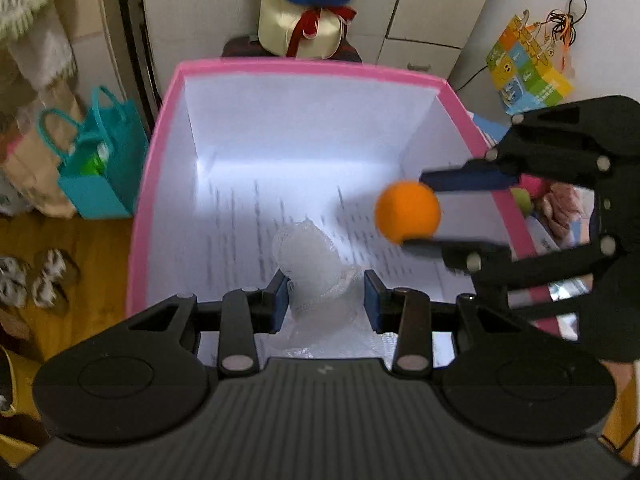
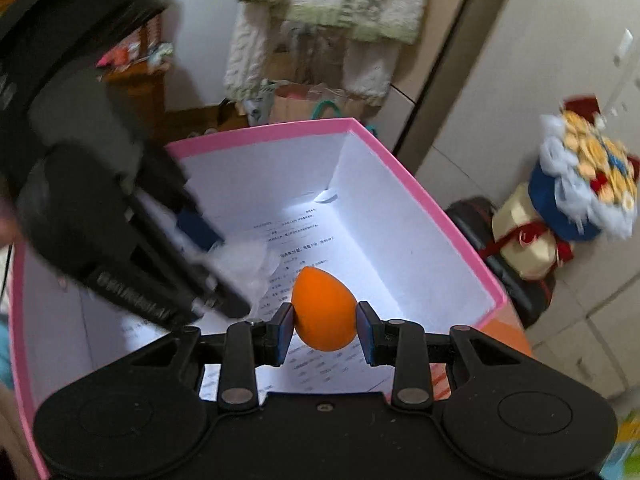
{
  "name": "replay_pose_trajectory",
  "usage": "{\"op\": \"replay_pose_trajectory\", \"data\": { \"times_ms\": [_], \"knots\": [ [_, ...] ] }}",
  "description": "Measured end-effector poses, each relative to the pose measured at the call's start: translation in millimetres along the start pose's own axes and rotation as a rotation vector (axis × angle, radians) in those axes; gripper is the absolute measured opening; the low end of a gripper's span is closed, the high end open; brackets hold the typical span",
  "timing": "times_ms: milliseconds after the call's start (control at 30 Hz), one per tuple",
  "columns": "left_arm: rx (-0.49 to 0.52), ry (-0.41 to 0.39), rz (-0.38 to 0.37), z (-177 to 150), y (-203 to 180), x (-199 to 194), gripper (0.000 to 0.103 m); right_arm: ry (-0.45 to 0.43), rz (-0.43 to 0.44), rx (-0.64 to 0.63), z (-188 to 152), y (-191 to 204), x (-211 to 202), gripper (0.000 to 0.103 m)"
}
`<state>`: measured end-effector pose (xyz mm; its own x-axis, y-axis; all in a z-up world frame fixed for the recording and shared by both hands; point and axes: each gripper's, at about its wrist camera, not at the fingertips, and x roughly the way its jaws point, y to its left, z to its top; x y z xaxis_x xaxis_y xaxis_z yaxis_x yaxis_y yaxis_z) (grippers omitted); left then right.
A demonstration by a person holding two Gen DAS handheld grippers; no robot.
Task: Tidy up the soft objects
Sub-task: 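Carry the puff and sponge over the pink box with both grippers, then open both grippers to drop the puff and sponge into the box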
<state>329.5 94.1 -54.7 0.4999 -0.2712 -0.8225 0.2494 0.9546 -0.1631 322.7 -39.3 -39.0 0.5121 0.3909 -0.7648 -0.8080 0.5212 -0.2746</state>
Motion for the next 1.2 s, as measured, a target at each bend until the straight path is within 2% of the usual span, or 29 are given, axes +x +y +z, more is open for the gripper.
{"op": "replay_pose_trajectory", "data": {
  "times_ms": [67, 267, 367, 400, 433, 533, 600, 667, 767, 933, 1033, 1100, 1200],
  "knots": [
    [0.011, -0.007, -0.002, 5.2, 1.0, 0.8, 0.038, 0.001, 0.032, -0.017, 0.1, -0.5, 3.9, 0.038],
    [0.044, 0.015, 0.030, 13.9, -3.4, 17.4, 0.041, 0.053, 0.018, -0.011, 3.4, -5.1, 25.9, 0.038],
    [0.010, 0.026, 0.034, 16.7, 1.7, 21.7, 0.054, 0.069, -0.006, -0.022, 2.8, -4.9, 33.0, 0.042],
    [0.002, 0.021, 0.033, 17.1, 3.6, 20.9, 0.062, 0.067, -0.016, -0.017, 1.7, -5.6, 32.7, 0.042],
    [0.003, 0.014, 0.029, 16.4, 4.2, 18.5, 0.063, 0.059, -0.013, -0.008, 0.4, -6.3, 31.0, 0.042],
    [0.089, -0.002, 0.039, 12.2, -4.9, 5.6, 0.065, 0.007, 0.045, 0.039, -6.7, -11.7, 19.6, 0.042],
    [0.140, -0.052, 0.058, 7.7, -11.0, -7.3, 0.067, -0.021, 0.052, 0.082, -11.7, -12.3, 11.6, 0.043],
    [0.150, -0.095, 0.077, 1.5, -13.6, -21.1, 0.068, -0.049, 0.075, 0.146, -18.5, -13.2, 1.2, 0.043],
    [0.143, -0.123, 0.042, -7.5, -14.4, -40.9, 0.071, -0.105, 0.096, 0.205, -27.4, -8.6, -20.8, 0.043],
    [0.162, -0.157, 0.022, -28.4, -21.4, -70.8, 0.076, -0.146, 0.083, 0.285, -35.2, 7.7, -56.2, 0.045],
    [0.212, -0.188, 0.052, -44.1, -32.8, -87.3, 0.085, -0.168, 0.045, 0.325, -40.4, 20.1, -75.4, 0.054],
    [0.242, -0.207, 0.085, -55.1, -40.1, -98.2, 0.088, -0.186, 0.030, 0.354, -43.0, 25.7, -87.2, 0.055],
    [0.268, -0.214, 0.086, -70.0, -48.1, -115.5, 0.094, -0.203, -0.008, 0.374, -49.0, 39.1, -107.9, 0.065]
  ]
}}
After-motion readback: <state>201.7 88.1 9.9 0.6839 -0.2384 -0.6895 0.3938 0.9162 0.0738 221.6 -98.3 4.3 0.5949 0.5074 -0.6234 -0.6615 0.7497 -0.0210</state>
